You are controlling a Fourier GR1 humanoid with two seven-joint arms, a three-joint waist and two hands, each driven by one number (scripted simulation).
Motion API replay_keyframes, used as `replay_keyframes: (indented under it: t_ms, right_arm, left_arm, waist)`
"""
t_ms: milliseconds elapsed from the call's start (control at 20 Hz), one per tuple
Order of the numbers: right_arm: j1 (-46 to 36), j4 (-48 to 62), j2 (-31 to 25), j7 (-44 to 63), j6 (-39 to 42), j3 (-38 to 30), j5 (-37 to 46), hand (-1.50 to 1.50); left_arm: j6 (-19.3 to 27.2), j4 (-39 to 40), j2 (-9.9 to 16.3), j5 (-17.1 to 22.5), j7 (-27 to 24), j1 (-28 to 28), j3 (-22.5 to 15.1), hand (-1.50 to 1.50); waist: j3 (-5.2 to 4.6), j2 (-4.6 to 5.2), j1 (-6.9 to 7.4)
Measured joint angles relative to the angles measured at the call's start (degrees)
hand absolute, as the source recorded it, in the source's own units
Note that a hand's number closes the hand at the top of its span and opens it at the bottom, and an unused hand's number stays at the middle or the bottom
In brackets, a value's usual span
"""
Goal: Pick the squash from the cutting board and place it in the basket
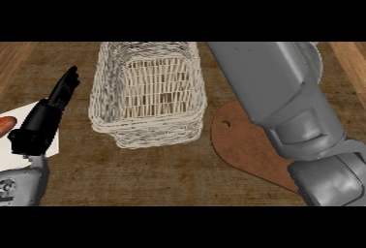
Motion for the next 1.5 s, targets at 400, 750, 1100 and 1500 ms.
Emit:
replay_keyframes:
  t_ms: [400,750,1100,1500]
  right_arm:
    - [-0.76,4.46,0.72,3.37,2.77,5.46,4.18,1.5]
    - [-1.5,8.1,-0.05,1.62,4.53,11.39,10.83,-1.5]
    - [-2.74,11.33,0.53,-0.29,8.53,8.66,8.8,-1.5]
    - [-1.61,10.46,1.8,-0.24,-0.34,1.0,2.35,-1.5]
  left_arm:
    - [-0.37,-0.3,0.16,0.36,0.45,-0.33,0.55,0.0]
    - [-0.31,-0.33,-0.26,0.16,0.52,-0.49,0.36,0.0]
    - [-0.56,0.7,0.06,0.32,-0.42,-0.59,1.15,0.0]
    - [-0.51,-0.35,-0.4,-0.35,-0.52,0.0,0.37,0.0]
  waist:
    - [-0.01,0.01,-0.15]
    - [-0.01,0.23,0.24]
    - [-0.01,0.25,0.23]
    - [0.01,0.3,0.62]
